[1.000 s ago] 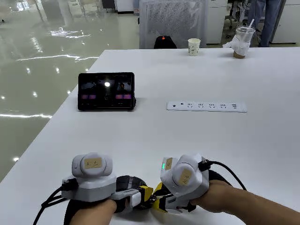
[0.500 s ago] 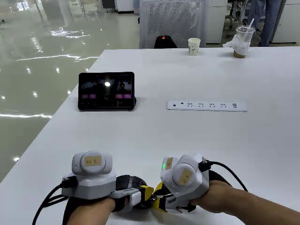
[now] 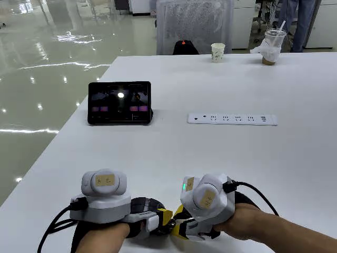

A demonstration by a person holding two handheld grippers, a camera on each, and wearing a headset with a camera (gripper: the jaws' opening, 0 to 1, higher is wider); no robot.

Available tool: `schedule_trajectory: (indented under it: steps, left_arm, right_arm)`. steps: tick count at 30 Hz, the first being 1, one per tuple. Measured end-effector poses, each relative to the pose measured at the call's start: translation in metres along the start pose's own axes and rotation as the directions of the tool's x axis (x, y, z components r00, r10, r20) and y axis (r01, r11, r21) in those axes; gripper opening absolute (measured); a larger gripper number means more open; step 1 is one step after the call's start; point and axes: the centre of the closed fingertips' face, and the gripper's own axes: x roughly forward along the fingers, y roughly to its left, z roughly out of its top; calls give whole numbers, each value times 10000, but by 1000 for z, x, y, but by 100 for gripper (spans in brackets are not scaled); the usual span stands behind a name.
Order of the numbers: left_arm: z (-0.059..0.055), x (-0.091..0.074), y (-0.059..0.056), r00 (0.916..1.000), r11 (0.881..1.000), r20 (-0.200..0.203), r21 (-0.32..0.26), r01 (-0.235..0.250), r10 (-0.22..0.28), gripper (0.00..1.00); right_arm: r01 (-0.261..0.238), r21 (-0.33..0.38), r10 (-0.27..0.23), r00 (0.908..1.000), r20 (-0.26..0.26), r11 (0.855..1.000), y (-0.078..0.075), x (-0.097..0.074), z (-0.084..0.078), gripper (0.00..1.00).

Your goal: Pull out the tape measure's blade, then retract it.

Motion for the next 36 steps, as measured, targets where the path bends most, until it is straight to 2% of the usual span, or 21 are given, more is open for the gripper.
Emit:
schedule_trajectory:
  steps: [7,15,29,36]
  left_arm:
    - [0,-1,0,10000,10000,-34,87,28,-27,59]
    - [1,-4,-1,10000,9986,15,522,-50,50,58]
    - [0,-19,1,9998,9934,119,1135,-142,129,61]
    - [-6,-27,2,9999,9889,88,1487,-68,55,64]
  right_arm:
    - [72,73,-71,9999,-106,9999,0,-5,-5,18]
    - [240,327,-236,9996,-130,9992,1,-17,-12,24]
    - [879,1063,-864,9961,-192,9904,1,-49,-40,34]
    - [1194,1460,-1175,9928,-215,9821,2,-65,-53,40]
